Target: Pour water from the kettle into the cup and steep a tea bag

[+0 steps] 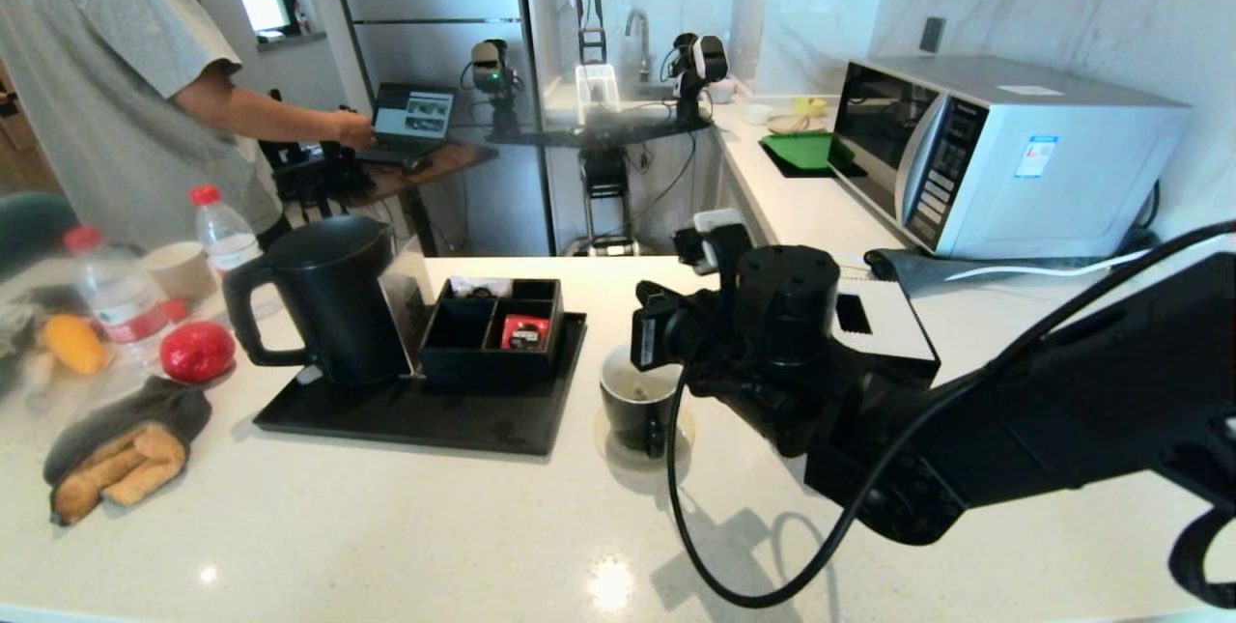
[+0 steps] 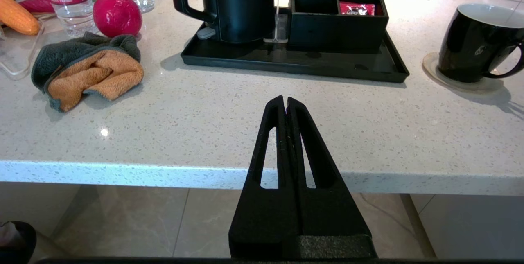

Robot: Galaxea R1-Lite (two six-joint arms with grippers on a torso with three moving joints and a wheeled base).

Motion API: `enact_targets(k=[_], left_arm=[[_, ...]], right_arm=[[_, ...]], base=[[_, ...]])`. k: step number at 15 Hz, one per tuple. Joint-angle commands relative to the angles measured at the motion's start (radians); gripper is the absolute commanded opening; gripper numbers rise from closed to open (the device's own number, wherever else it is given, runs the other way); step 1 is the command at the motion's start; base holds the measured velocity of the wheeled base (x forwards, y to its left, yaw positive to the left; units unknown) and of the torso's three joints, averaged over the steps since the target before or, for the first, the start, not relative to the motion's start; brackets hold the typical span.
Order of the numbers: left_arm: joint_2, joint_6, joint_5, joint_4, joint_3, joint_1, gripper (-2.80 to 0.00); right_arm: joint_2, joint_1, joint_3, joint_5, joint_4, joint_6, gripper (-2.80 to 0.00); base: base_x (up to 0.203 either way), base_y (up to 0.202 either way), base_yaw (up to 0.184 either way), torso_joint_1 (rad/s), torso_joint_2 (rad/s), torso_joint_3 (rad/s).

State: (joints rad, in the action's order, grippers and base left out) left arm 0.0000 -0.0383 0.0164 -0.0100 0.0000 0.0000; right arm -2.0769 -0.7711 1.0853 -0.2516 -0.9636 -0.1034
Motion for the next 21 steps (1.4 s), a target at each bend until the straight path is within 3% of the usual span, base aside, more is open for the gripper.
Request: enact_targets(k=[1,13,21], left_arm=[[0.0,0.0,0.0,-0.001,0.0,0.0,-2.8],[0.0,0.0,0.0,-0.001,0.0,0.0,-2.8],[0.0,0.0,0.0,-0.001,0.0,0.0,-2.8]], right_arm=[[-0.022,-0.001,-0.001,-0.001,-0.006,-0.001,-2.8],[0.074,0.003,0.079,-0.002,0.015,-0.002,-2.8],[0.108,0.003,0.011,-0.011,-0.002,-0.016,-2.8]], base=[[0.0,0.0,0.0,0.0,0.0,0.0],[0.0,0.0,0.0,0.0,0.0,0.0],[0.0,0.0,0.0,0.0,0.0,0.0]])
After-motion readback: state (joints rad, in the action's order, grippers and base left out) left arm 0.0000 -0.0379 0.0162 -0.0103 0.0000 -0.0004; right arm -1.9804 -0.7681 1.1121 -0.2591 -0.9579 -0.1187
